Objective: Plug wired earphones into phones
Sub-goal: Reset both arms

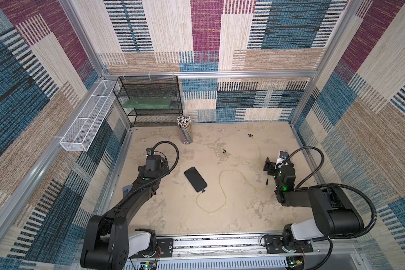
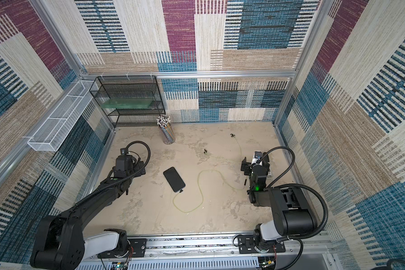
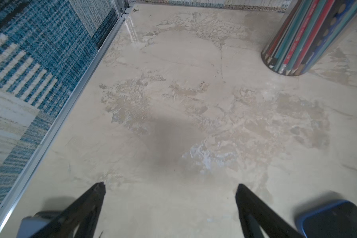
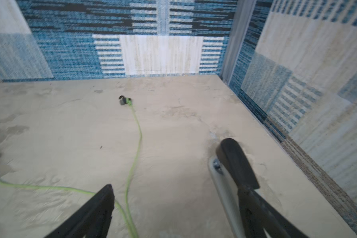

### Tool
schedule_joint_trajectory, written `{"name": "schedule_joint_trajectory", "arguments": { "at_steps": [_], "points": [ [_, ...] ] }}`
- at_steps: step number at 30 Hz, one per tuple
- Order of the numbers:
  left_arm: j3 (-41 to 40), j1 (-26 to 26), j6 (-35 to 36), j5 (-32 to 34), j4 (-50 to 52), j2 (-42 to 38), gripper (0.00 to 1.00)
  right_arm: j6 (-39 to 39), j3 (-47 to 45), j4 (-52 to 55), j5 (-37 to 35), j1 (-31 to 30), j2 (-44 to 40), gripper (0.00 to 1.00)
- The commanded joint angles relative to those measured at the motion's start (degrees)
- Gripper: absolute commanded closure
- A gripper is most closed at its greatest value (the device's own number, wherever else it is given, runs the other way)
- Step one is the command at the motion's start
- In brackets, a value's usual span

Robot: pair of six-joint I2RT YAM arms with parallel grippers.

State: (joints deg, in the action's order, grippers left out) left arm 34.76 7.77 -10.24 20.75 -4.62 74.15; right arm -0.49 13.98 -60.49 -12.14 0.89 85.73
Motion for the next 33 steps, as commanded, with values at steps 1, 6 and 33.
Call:
{"name": "schedule_joint_trajectory", "arguments": {
  "at_steps": [1,6,33],
  "points": [
    [-0.3,-0.17,6.27,0.62,-12.73,4.86,0.01,1.22,-2.05,-13.51,7.26,1.13,1.73,0.05],
    [-4.45,-1.19,9.53,1.47,-23.25,7.84,0.01,1.48,-1.59,-11.83,6.41,0.78,1.02,0.05],
    [-9.78,-7.37,8.17,-9.33,-38.93,13.12,0.01,1.15,-0.4,-8.24,4.67,-0.45,0.37,0.05]
  ]
}}
